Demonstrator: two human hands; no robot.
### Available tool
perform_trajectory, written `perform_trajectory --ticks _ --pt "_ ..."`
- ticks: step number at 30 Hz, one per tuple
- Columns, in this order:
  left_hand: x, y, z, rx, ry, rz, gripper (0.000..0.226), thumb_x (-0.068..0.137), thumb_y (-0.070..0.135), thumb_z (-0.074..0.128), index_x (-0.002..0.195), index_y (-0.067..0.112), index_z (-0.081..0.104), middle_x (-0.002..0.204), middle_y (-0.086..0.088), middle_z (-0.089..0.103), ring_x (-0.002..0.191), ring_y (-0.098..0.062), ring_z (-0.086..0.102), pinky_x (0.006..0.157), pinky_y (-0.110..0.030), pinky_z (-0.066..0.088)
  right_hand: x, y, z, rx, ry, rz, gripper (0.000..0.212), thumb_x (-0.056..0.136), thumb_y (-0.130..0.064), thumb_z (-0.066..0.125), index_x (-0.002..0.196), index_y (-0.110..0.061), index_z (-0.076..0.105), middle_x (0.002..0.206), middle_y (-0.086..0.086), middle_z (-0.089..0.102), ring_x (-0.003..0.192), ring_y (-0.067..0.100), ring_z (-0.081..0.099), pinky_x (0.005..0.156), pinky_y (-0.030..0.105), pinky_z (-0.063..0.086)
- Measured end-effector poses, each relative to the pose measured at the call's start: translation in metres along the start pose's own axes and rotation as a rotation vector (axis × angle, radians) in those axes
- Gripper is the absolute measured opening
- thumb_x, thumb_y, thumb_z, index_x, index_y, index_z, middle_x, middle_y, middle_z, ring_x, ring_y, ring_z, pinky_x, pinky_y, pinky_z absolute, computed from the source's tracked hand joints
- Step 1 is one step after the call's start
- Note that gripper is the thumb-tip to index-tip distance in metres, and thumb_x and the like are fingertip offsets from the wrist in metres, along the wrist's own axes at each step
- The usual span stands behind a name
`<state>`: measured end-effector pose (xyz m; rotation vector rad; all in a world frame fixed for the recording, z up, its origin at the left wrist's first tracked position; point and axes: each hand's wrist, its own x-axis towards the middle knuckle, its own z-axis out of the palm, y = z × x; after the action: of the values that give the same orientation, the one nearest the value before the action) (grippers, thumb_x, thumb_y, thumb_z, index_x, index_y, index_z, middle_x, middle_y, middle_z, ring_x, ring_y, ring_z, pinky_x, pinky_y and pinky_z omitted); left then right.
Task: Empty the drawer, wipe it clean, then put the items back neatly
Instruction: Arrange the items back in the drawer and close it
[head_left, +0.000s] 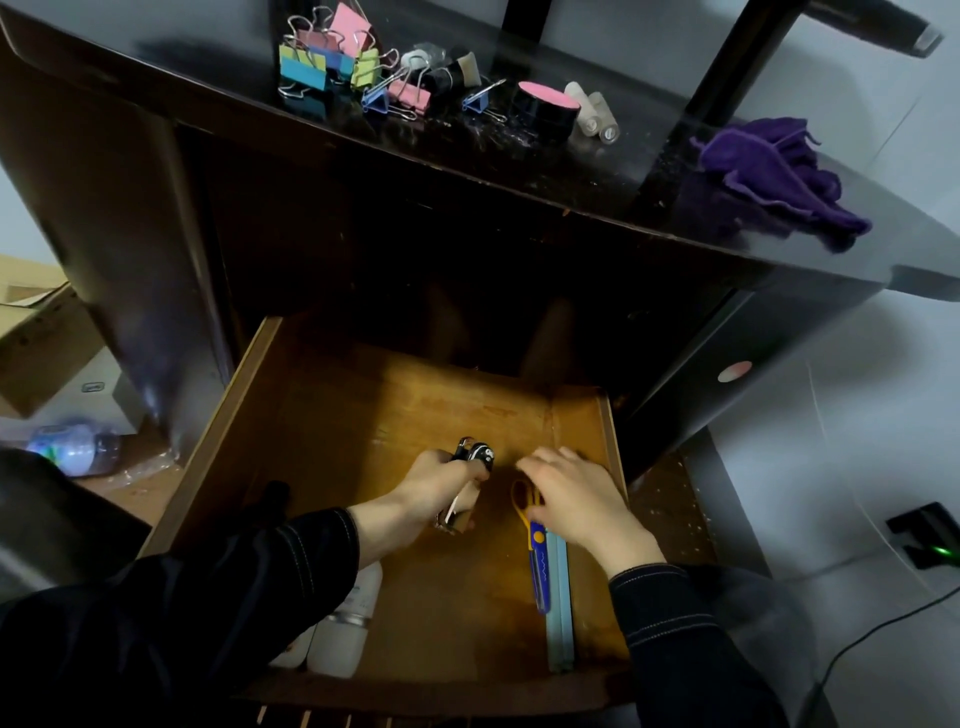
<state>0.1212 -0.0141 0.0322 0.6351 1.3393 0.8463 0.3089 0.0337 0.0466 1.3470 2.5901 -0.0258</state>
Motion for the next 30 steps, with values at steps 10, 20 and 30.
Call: perform_trajectory --ticks 10,20,30 --pt "0.003 -0.006 -0.004 -0.037 0.001 -0.071 0.037 0.094 0.011 0.06 0.125 -0.004 0.047 0.102 -0.024 0.061 0.095 -0.039 0.066 0.077 -0.048 0.057 -0.003 -0.008 0.005 0.131 -0.026 0.068 0.054 0.096 -0.034 0.064 0.145 -0.026 0.044 0.14 -0.004 0.05 0.122 0.019 0.054 0.094 0.034 0.052" --pt "-0.003 -0.014 0.004 0.107 -0.21 -0.109 0.025 0.089 0.0 0.063 0.111 0.01 0.056 0.101 -0.015 0.069 0.097 -0.032 0.067 0.07 -0.04 0.057 -0.019 -0.009 0.0 0.893 -0.087 0.135 0.042 0.096 -0.029 0.066 0.137 -0.034 0.056 0.129 -0.011 0.059 0.106 0.011 0.065 0.091 0.036 0.058" --pt "-0.003 -0.052 0.016 0.537 -0.251 -0.001 0.017 0.088 0.013 0.072 0.097 0.014 0.057 0.083 -0.01 0.064 0.064 -0.017 0.068 0.064 -0.038 0.063 -0.022 -0.01 0.01 0.735 -0.371 0.076 0.038 0.09 -0.023 0.075 0.123 -0.032 0.059 0.103 -0.016 0.059 0.078 0.002 0.065 0.061 0.013 0.046"
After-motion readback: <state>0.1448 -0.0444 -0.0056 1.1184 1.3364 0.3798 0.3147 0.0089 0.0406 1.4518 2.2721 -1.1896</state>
